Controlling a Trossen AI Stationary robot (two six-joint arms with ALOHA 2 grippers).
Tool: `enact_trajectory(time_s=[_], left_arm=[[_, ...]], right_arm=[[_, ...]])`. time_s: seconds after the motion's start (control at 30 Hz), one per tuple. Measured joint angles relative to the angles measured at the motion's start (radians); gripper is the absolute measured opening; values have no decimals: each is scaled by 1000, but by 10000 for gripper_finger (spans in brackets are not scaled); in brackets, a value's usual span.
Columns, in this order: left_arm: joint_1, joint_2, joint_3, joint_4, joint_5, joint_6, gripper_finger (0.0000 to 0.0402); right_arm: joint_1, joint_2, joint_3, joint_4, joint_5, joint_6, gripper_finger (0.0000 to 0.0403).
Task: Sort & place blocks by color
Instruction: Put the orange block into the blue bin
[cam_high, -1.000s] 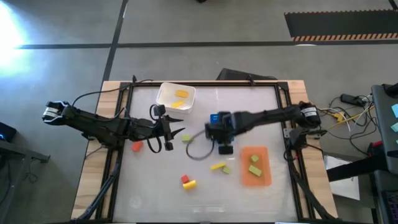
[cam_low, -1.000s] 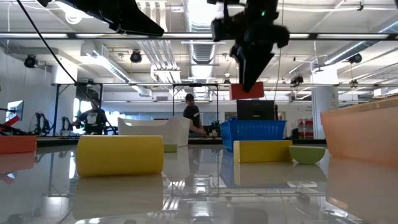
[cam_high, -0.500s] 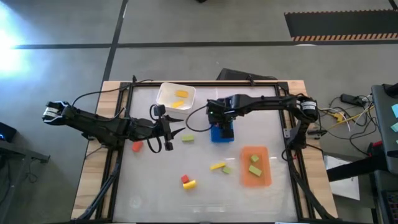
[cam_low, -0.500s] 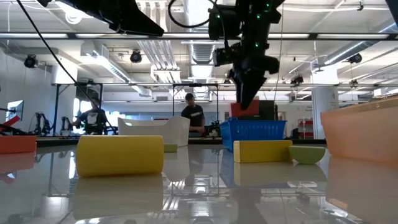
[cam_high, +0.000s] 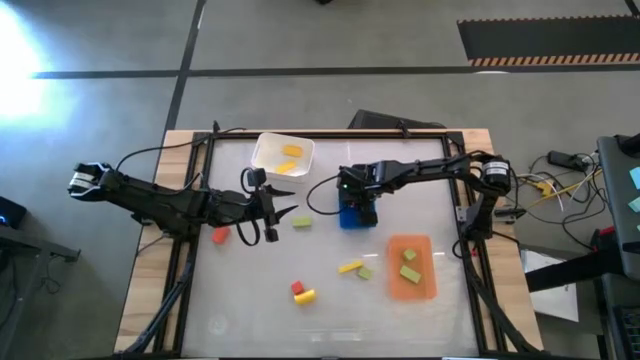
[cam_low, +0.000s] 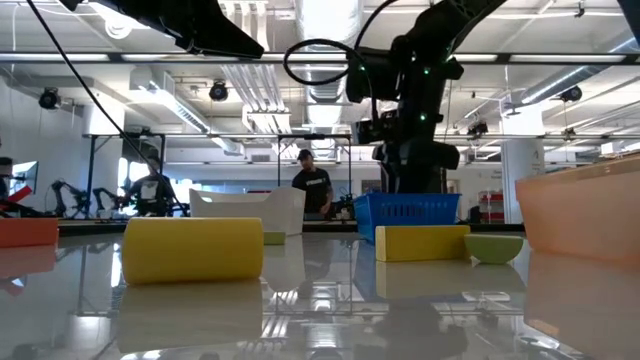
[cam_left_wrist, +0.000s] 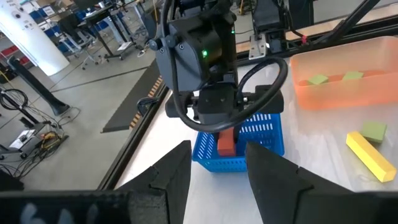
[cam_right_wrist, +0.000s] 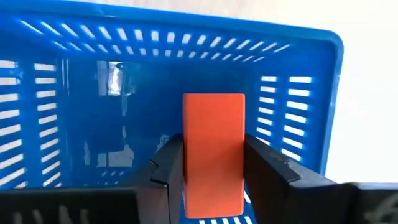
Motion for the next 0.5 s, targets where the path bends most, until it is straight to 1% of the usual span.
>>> enact_trajectory(time_s=[0.07,0.2,0.27,0.37,0.5], left_arm=[[0,0,0,0,0,0,136],[0,0,0,0,0,0,136],[0,0,0,0,0,0,136],[0,0,0,0,0,0,136],[0,0,0,0,0,-2,136]], right_arm=[[-3,0,-2,9,0,2,128],[-4,0,-2,21,2,8,174],[-4,0,-2,23,8,9,188],[-4,-4,-2,21,8,15,191],[-3,-13,22,-12,8,49,178]])
